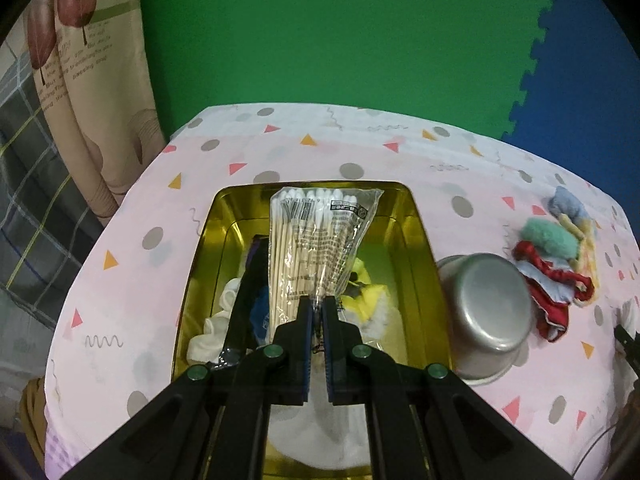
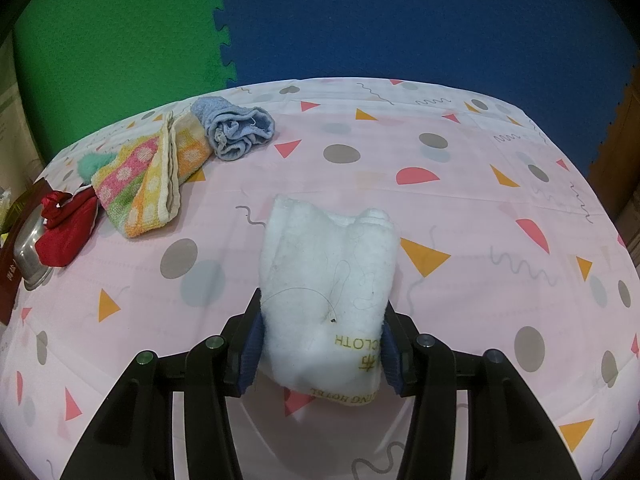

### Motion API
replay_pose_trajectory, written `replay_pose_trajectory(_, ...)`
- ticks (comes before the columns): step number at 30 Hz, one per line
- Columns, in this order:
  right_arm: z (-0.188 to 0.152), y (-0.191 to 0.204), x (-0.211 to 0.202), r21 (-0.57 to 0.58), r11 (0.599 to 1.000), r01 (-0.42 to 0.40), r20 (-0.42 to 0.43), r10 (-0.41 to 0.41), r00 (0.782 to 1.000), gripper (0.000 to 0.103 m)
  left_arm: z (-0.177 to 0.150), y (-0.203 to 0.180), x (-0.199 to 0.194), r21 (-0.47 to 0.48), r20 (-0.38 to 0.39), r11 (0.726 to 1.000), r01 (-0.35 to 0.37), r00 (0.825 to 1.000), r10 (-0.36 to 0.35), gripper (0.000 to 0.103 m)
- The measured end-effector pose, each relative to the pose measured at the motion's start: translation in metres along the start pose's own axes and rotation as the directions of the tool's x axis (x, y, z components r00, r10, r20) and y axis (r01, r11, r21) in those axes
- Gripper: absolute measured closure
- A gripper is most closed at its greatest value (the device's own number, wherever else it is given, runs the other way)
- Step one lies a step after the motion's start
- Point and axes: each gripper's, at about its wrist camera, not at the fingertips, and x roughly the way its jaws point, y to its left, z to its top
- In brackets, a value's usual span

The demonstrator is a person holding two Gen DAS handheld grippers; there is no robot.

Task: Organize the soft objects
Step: 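Carry the cotton swab bag into the tin box and open the left gripper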

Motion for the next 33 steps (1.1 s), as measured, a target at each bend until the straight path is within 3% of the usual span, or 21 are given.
replay_pose_trajectory(10,0.0,0.0,0.0,-0.001,1.0,0.001,0.0,-0.001,1.0,0.055,0.002,0.0,0.018,-0.003,-0.033,1.0,-0.012,0.999,0.011,0.096)
replay_pose_trajectory(17,-0.001,0.001,0.0,-0.003,1.0,0.003,-0.001,-0.003,1.0,0.054,0.0,0.0,0.01,-0.001,-0.045,0.999,-0.039,0.998,0.039,0.086)
replay_pose_trajectory(19,-0.001,0.001,0.0,-0.004,1.0,0.005,-0.001,-0.005,1.0,0.054,-0.002,0.0,0.003,0.007,-0.036,0.999,-0.039,0.999,0.04,0.082)
replay_pose_trajectory(22,-0.001,0.001,0.0,-0.006,1.0,0.006,-0.001,-0.006,1.0,0.054,-0.008,-0.003,-0.009,0.018,-0.02,0.999,-0.04,0.999,0.04,0.067)
replay_pose_trajectory(33,-0.002,0.002,0.0,-0.016,1.0,0.014,-0.002,-0.014,1.0,0.054,-0.048,-0.008,-0.054,0.028,0.074,0.998,-0.051,0.996,0.049,0.067)
